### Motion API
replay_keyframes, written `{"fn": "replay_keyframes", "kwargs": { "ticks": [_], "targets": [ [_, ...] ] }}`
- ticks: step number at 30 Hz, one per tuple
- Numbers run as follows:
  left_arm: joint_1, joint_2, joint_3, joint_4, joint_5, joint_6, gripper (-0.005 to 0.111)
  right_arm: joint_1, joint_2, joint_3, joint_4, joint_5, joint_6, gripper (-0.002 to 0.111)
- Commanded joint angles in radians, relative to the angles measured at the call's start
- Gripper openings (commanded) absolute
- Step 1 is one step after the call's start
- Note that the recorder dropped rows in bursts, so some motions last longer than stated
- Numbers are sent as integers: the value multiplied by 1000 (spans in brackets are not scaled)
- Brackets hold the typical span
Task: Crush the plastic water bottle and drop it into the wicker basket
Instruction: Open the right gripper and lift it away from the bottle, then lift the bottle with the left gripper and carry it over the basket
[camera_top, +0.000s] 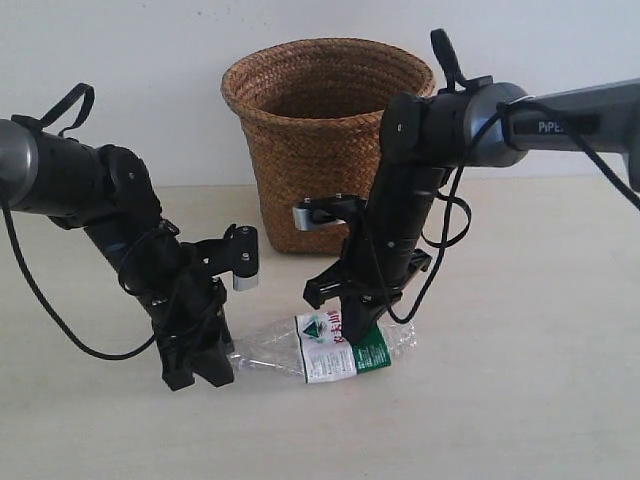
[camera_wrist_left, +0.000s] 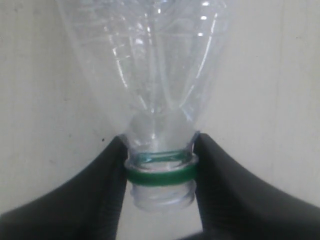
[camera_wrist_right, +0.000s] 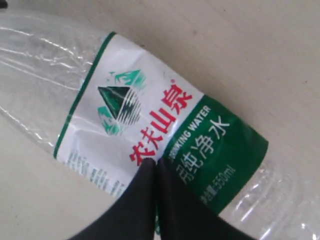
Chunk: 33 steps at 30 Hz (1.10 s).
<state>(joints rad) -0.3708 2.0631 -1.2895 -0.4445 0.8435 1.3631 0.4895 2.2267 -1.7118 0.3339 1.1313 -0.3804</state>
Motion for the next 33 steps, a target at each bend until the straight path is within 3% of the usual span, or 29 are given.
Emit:
{"fn": "replay_keyframes", "kwargs": {
  "ticks": [1,6,15,27,33],
  "targets": [
    [-1,-8,0,-1,14,-2,4,-1,78,18,-82,-89,13,0],
    [-1,-8,0,-1,14,-2,4,-1,158,18,-80,-72,8,0],
    [-1,-8,0,-1,14,-2,4,-1,102,15,-43,-30,12,0],
    [-1,-8,0,-1,14,-6,4,-4,-213,54,-27,37,-22,0],
    [-1,-55,0,35,70,-6,4,-97,-415,219,-26,-32,-59,0]
  ]
}}
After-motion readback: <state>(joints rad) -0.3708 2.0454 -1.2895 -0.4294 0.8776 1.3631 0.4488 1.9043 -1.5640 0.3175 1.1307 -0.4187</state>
